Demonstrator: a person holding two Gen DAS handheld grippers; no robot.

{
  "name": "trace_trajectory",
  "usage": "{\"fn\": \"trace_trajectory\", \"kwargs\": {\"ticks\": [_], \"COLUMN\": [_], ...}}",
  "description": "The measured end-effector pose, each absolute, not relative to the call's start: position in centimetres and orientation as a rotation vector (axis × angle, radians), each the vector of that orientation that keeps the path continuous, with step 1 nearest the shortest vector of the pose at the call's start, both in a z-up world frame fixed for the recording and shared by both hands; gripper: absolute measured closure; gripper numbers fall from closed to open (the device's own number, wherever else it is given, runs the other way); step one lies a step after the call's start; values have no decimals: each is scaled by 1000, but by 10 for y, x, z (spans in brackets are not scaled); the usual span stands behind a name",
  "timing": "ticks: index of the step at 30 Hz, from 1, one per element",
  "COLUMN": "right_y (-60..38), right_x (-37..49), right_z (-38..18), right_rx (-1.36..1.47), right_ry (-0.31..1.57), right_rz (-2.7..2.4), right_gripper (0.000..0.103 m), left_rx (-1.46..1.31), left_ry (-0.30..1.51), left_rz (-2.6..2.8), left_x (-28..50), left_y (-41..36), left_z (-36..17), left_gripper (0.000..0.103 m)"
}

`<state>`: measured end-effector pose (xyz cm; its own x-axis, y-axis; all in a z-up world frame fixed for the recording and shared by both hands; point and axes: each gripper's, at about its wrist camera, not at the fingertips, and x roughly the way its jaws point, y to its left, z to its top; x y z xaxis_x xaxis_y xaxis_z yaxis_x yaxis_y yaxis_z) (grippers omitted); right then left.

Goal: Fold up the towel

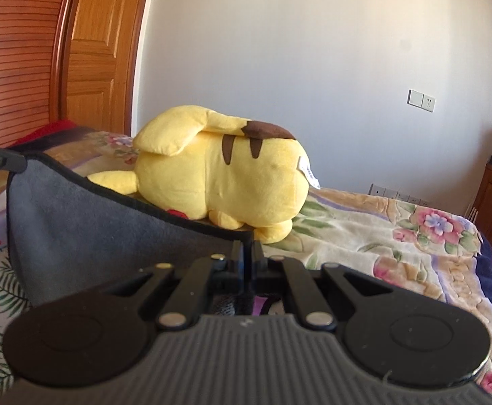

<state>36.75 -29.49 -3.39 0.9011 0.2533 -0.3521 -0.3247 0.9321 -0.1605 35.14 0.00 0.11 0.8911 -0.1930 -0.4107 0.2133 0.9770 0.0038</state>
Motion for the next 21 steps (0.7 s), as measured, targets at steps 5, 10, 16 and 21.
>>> {"fn": "trace_trajectory", "kwargs": {"ticks": [5,10,16,21], "right_y": [-295,-295,-288,-287], "right_x": [382,401,421,435], "right_z": [-45,-60,-81,-97], "right_rx": [-238,-245,-290,-302], "right_ry": [335,351,373,395], "right_rz": [288,277,285,283], "right_gripper": [98,98,98,98], "left_rx": [69,68,95,89], "left_ry": [419,431,459,493], "left_rz": [-177,-147,-136,-124], "left_x": [368,389,416,435], "left_y": [-2,-3,-7,-8], "left_z": [-14,-32,-51,-66], "left_gripper": [103,103,103,103]}}
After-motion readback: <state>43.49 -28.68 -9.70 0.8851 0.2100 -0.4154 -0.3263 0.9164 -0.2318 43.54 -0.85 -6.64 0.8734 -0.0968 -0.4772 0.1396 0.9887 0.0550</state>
